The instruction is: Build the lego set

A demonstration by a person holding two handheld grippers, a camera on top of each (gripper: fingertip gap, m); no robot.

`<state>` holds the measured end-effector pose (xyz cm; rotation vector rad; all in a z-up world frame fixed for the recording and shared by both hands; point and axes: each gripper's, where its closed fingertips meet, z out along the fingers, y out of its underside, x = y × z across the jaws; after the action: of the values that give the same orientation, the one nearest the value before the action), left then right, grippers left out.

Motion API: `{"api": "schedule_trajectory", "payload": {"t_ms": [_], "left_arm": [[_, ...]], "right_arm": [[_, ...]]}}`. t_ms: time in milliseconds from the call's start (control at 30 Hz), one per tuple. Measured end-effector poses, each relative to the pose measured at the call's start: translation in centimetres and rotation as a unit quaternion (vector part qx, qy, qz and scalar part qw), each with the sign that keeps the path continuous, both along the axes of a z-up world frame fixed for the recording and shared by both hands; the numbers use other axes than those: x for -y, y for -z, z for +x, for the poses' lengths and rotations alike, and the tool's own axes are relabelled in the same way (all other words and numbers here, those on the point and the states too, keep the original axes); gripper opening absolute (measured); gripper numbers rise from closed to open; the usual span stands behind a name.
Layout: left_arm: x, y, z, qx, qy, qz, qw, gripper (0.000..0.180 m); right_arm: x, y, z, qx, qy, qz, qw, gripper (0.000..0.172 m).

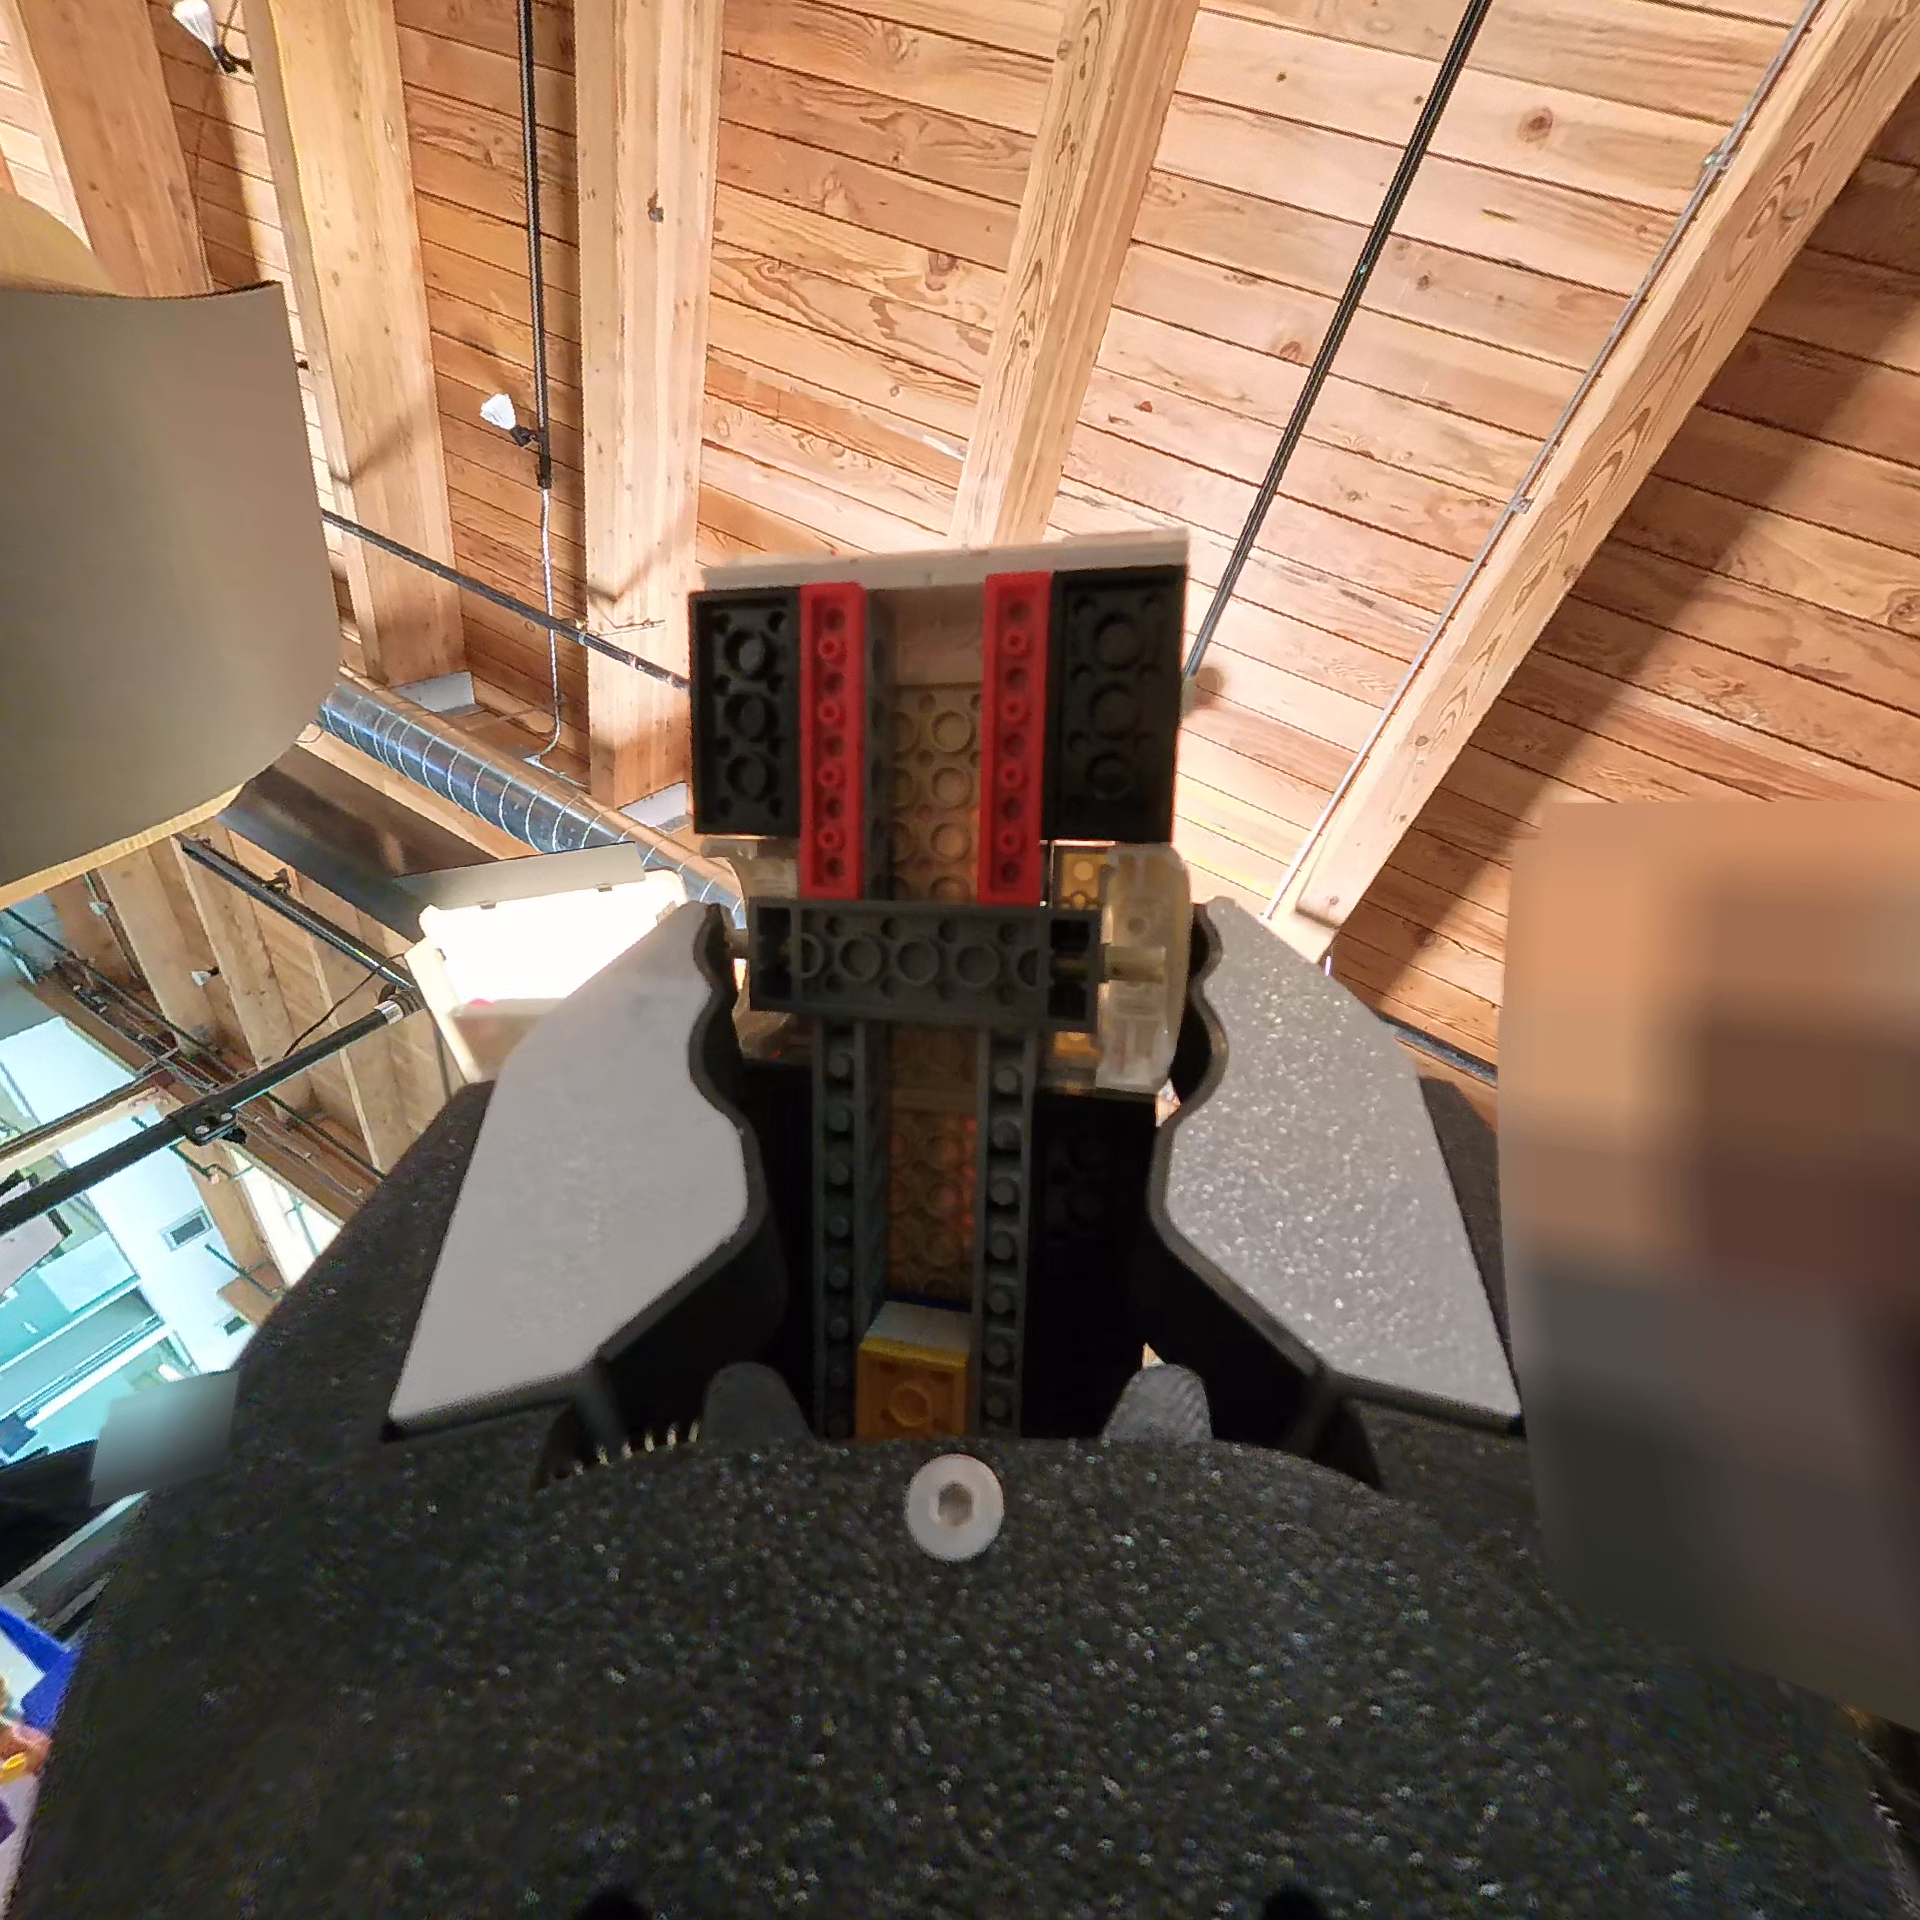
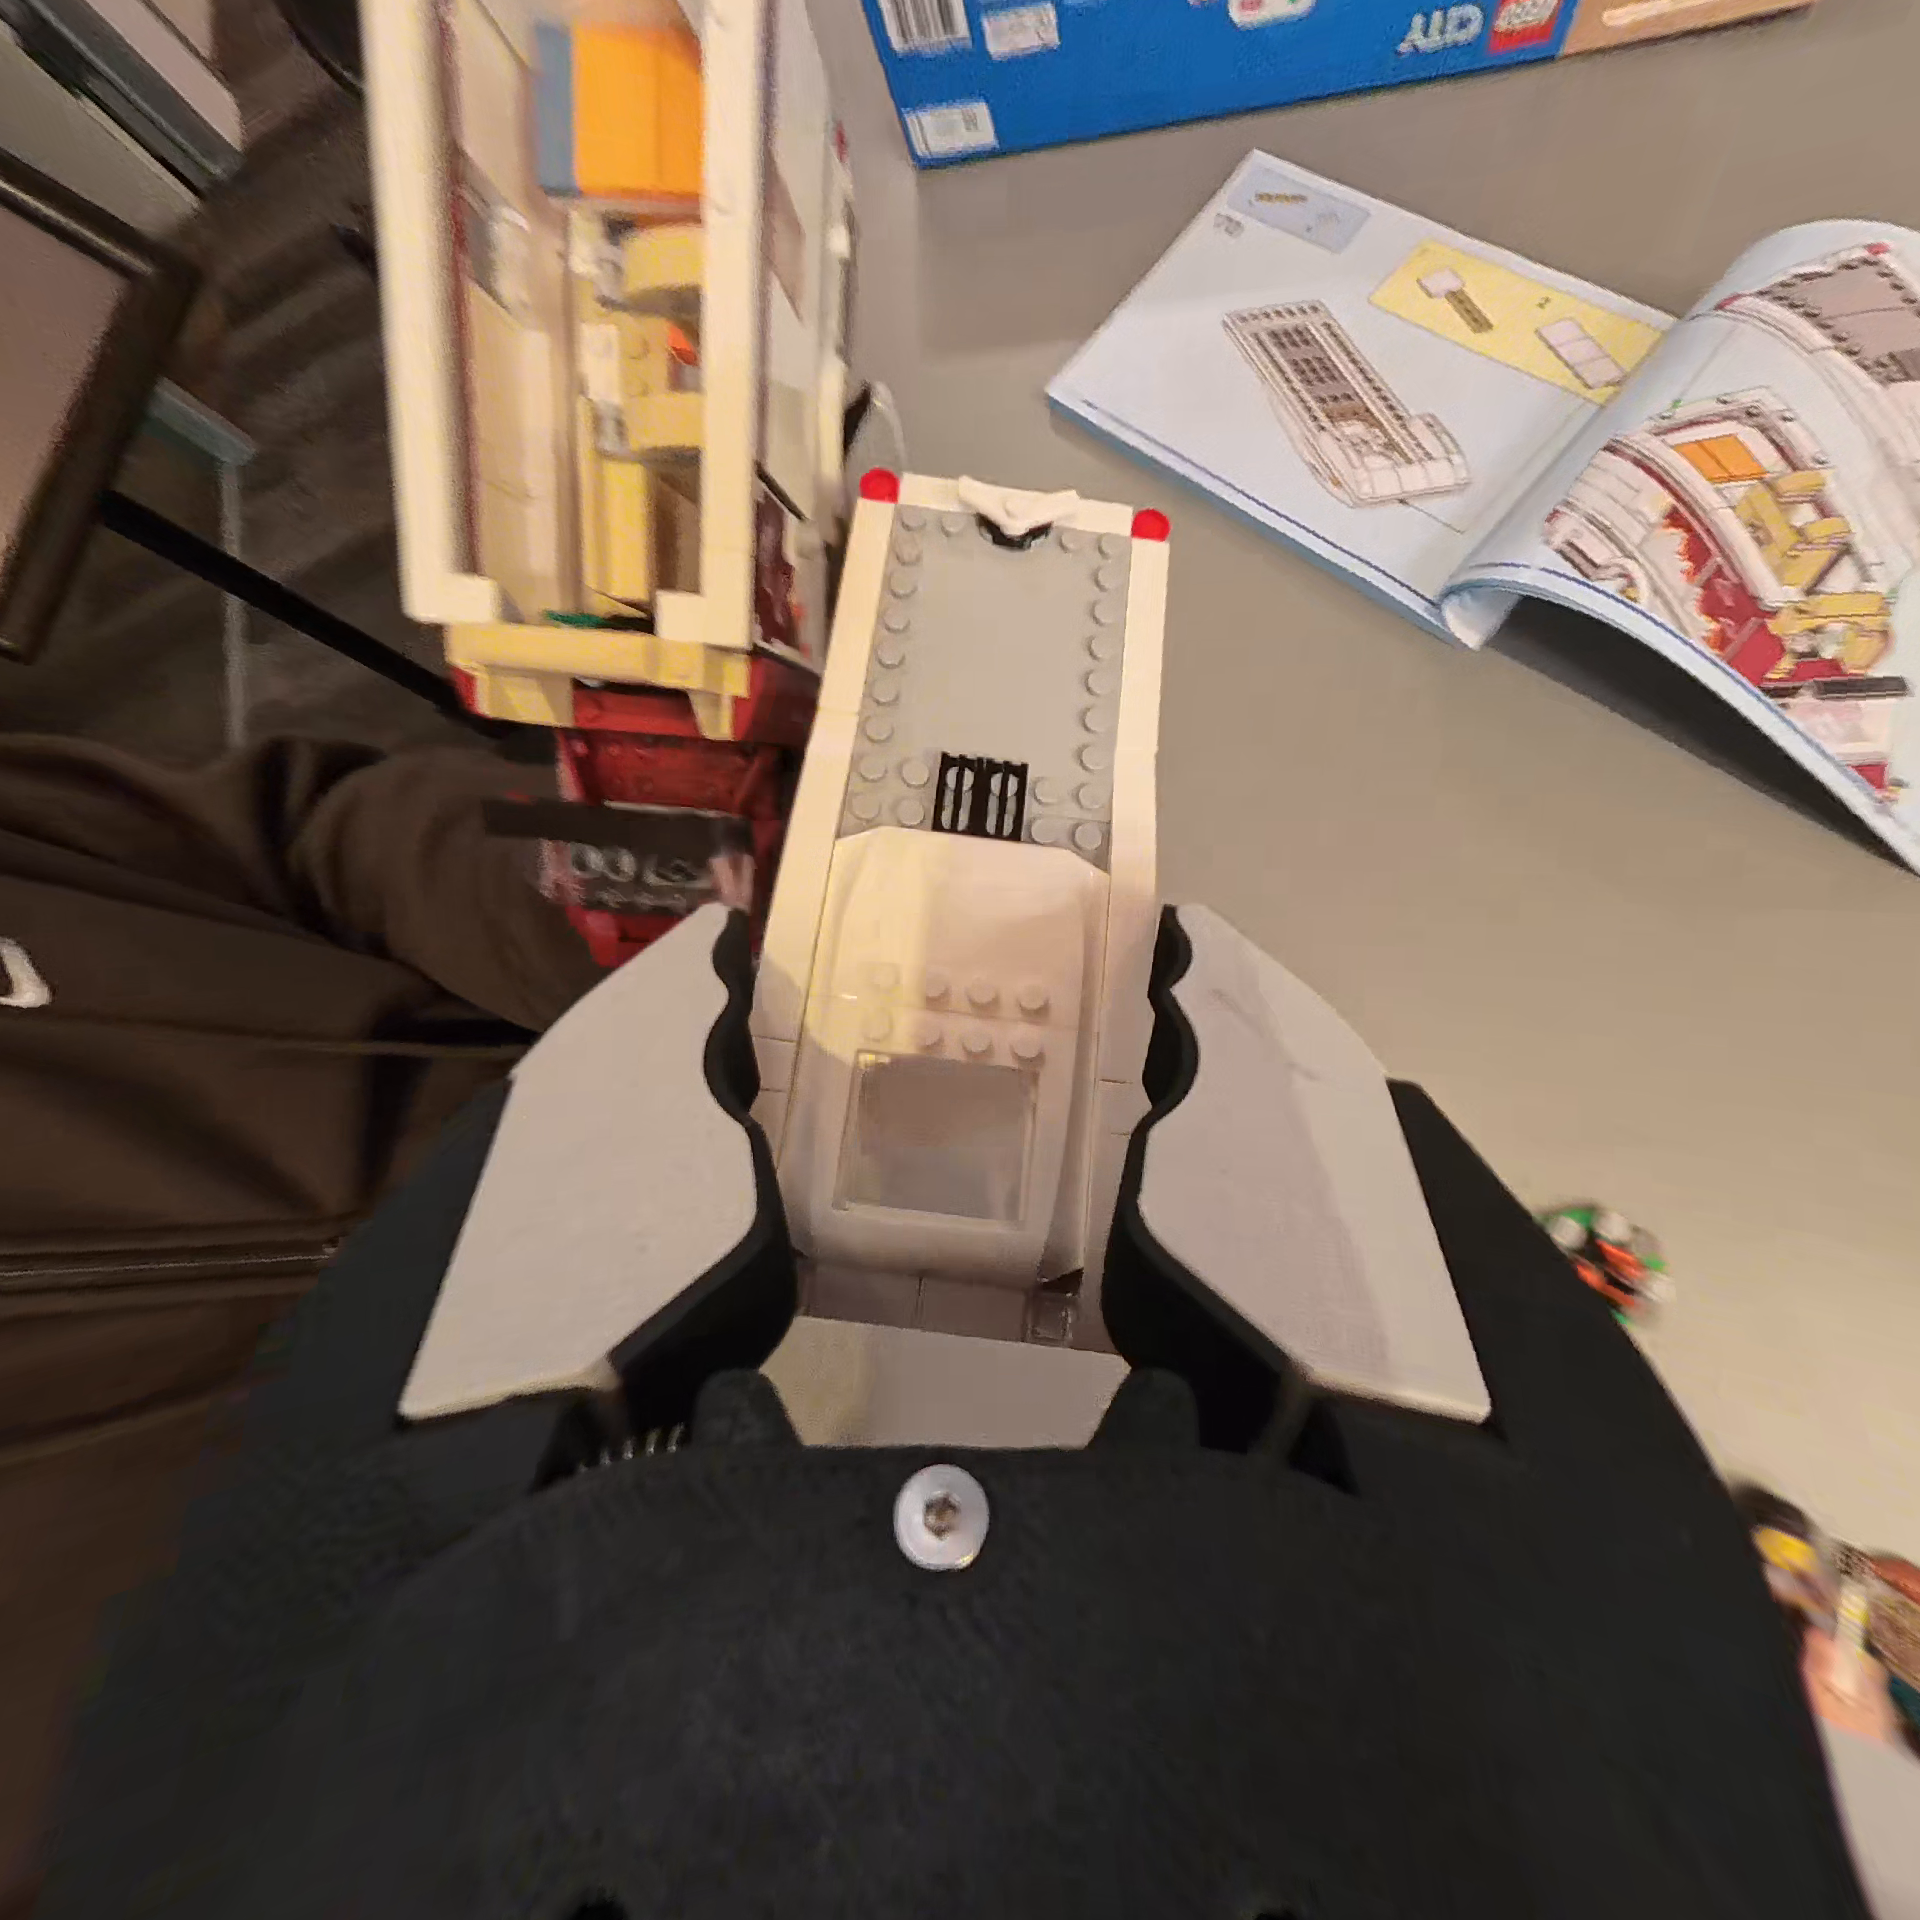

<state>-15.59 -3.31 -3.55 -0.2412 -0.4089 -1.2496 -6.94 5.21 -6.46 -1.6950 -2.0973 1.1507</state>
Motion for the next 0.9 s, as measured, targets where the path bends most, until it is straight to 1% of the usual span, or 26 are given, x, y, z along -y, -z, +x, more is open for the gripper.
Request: {"api": "schedule_trajectory", "payload": {"t_ms": [100,167,233,333,400,433,500,567,733,833,900], "left_arm": [[0.0,0.0,0.1,-0.004,-0.005,-0.005,1.000,0.083],[0.0,0.0,0.0,-0.002,-0.007,-0.005,1.000,0.082],[0.1,0.0,0.0,-0.002,-0.009,-0.004,1.000,0.083],[0.0,0.1,0.0,-0.003,-0.008,-0.006,1.000,0.082],[0.0,0.1,0.0,-0.003,-0.008,-0.008,1.000,0.083],[-0.1,0.1,0.1,-0.003,-0.007,-0.009,1.000,0.083],[-0.2,0.1,0.1,-0.003,-0.006,-0.012,1.000,0.083],[-0.5,0.1,0.2,-0.001,-0.011,-0.016,1.000,0.083],[-2.1,-0.2,1.1,0.002,-0.034,-0.036,0.999,0.083],[-3.0,-0.3,1.5,0.007,-0.047,-0.049,0.998,0.083],[-3.3,-0.3,1.5,0.009,-0.053,-0.053,0.997,0.083]], "right_arm": [[0.4,-0.6,-0.1,-0.030,0.009,-0.061,0.998,0.074],[0.3,0.3,-0.2,-0.040,0.018,-0.083,0.996,0.074],[0.5,1.2,-0.3,-0.043,0.026,-0.131,0.990,0.073],[0.7,1.9,-0.4,-0.065,0.043,-0.214,0.974,0.073],[0.5,1.6,-0.5,-0.094,0.060,-0.261,0.959,0.073],[0.1,1.2,-0.5,-0.106,0.068,-0.270,0.954,0.073],[-0.5,0.0,-0.6,-0.129,0.080,-0.253,0.955,0.073],[-0.7,-1.5,-0.8,-0.137,0.081,-0.211,0.965,0.073],[1.5,-5.7,-2.4,-0.139,0.051,-0.088,0.985,0.073],[2.9,-6.3,-3.1,-0.123,0.033,-0.030,0.991,0.073],[3.8,-6.0,-3.2,-0.110,0.023,-0.016,0.994,0.073]]}}
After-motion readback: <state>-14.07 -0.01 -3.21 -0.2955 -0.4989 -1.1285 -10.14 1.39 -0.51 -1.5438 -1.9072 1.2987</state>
